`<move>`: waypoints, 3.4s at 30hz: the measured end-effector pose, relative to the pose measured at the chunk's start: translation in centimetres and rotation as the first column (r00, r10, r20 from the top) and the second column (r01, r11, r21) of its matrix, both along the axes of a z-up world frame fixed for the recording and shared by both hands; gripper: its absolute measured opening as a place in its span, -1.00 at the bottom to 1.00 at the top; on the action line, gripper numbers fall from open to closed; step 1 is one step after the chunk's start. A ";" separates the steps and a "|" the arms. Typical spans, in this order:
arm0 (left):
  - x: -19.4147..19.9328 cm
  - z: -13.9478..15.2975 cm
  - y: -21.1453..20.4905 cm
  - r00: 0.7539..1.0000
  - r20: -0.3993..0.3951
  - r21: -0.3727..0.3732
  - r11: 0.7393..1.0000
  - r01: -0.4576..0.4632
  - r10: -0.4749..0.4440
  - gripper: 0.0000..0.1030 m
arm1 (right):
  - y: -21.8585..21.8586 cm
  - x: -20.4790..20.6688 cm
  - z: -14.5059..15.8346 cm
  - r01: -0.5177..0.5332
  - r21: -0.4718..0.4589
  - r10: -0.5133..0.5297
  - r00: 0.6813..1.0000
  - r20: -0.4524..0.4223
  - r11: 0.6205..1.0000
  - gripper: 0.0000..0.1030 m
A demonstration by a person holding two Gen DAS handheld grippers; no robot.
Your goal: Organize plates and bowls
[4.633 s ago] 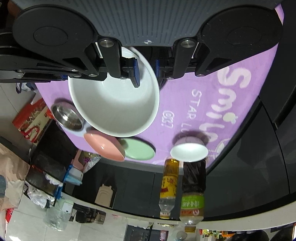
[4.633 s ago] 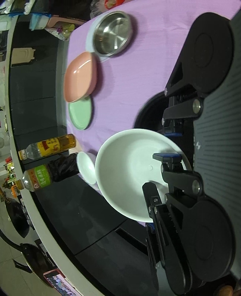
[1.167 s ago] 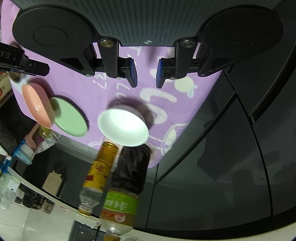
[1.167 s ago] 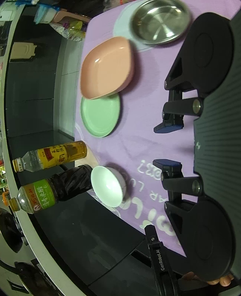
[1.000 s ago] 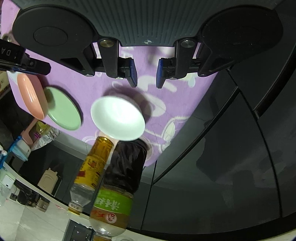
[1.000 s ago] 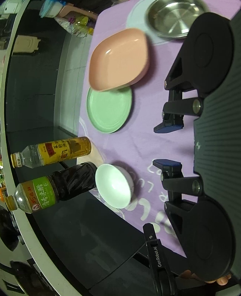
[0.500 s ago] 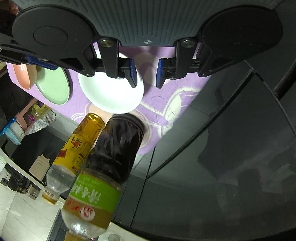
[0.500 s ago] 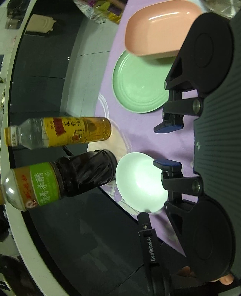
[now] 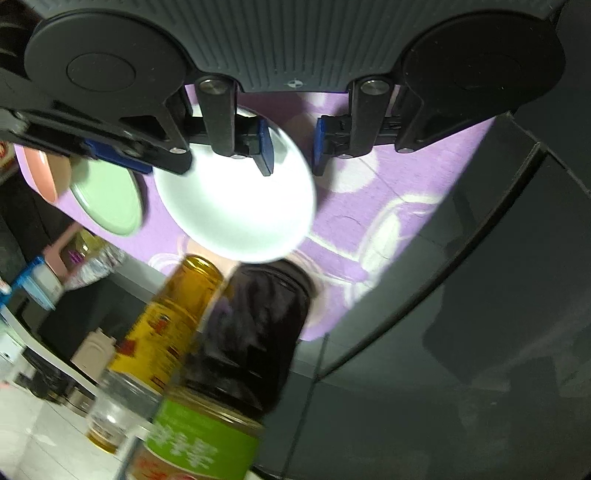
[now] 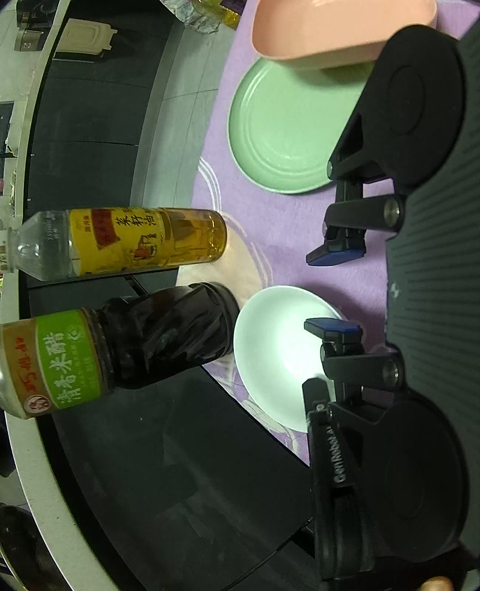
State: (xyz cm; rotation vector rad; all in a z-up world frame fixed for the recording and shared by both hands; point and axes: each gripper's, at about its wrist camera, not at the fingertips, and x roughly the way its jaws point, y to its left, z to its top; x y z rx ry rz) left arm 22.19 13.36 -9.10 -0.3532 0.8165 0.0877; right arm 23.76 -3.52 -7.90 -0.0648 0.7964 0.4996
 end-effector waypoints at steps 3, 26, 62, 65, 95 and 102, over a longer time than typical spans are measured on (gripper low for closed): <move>-0.4 0.1 -0.9 1.000 0.007 0.050 0.999 0.016 -0.016 -0.65 | 0.1 0.1 -0.4 0.003 0.005 -0.003 1.000 -0.008 1.000 -0.47; -7.9 5.8 -6.2 0.979 0.101 0.106 0.981 0.165 -0.176 -0.64 | -5.3 -5.8 4.2 0.045 0.050 -0.043 0.998 -0.040 0.998 -0.78; -21.6 8.0 -9.2 0.948 0.153 0.088 0.960 0.267 -0.278 -0.65 | -10.3 -20.2 6.2 0.128 0.149 -0.119 0.990 -0.069 0.980 -0.74; -22.2 7.8 -9.6 0.946 0.150 0.087 0.957 0.278 -0.288 -0.65 | -10.7 -20.9 6.1 0.134 0.150 -0.125 0.990 -0.071 0.980 -0.73; -24.4 5.8 -12.0 0.932 0.065 0.106 0.931 0.349 -0.357 -0.64 | -13.7 -23.3 3.7 0.190 0.167 -0.163 0.973 -0.163 0.967 -0.70; -24.5 5.5 -12.0 0.932 0.055 0.103 0.930 0.352 -0.359 -0.65 | -13.5 -23.5 3.6 0.192 0.149 -0.168 0.972 -0.162 0.970 -0.70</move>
